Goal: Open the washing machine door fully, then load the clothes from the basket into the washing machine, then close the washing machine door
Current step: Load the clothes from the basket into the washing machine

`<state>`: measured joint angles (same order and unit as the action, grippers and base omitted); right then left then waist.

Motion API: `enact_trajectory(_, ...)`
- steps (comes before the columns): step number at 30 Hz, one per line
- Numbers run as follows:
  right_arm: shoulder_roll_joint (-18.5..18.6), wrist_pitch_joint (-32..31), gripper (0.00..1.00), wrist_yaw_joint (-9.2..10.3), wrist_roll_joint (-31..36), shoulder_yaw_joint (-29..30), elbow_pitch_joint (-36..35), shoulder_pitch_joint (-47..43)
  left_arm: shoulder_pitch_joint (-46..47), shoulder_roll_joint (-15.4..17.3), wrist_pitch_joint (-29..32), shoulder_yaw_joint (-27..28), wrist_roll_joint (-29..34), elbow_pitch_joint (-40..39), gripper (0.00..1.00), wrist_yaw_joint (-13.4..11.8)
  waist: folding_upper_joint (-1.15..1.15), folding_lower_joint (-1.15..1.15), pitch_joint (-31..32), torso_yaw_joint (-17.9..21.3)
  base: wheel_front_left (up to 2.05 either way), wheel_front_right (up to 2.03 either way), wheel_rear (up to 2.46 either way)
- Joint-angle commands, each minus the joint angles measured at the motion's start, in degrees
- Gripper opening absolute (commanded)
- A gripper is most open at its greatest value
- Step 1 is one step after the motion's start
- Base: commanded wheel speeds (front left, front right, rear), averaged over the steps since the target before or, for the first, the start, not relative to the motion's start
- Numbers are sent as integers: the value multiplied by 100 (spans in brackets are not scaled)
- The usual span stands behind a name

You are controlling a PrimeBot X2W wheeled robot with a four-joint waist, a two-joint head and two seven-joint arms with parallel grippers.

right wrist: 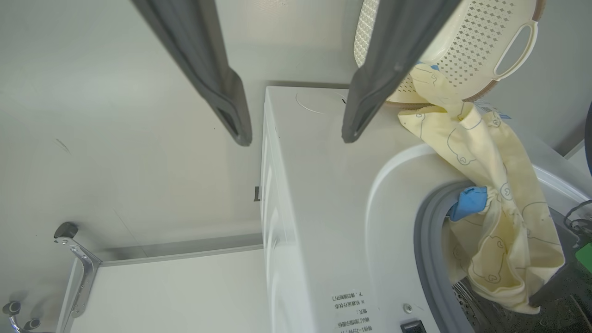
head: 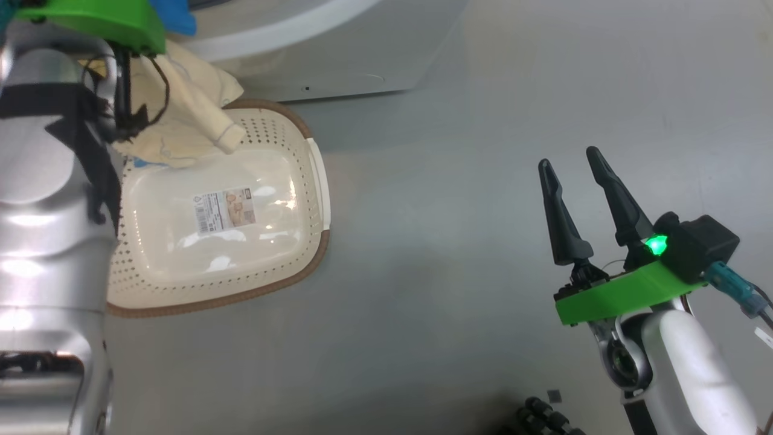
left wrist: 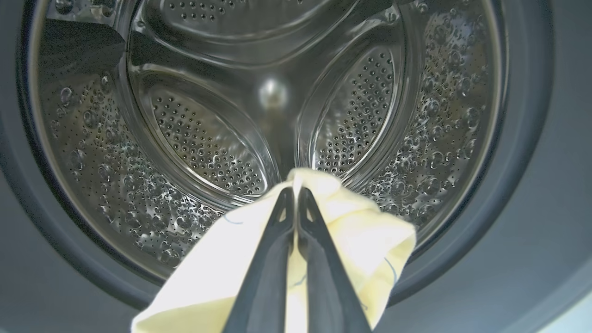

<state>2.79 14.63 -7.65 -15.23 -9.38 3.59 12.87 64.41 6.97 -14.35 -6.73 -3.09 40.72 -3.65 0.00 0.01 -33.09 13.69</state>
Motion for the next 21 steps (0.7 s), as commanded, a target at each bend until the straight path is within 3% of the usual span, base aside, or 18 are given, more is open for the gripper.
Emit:
enact_trajectory(1,10,37,100,16,-42,-134,-131,51,329,283,-41,104,51,-65,0,-54,0,-1,-169,154,0,0,0)
enact_trajectory(12,10,37,100,16,-143,-457,-90,196,1782,571,-54,-102,312,1163,0,-154,0,-1,-765,582,0,0,0)
enact_trajectory(21,10,37,100,16,-206,-674,-100,165,2539,689,-62,-294,470,1616,0,-232,0,-1,-975,793,0,0,0)
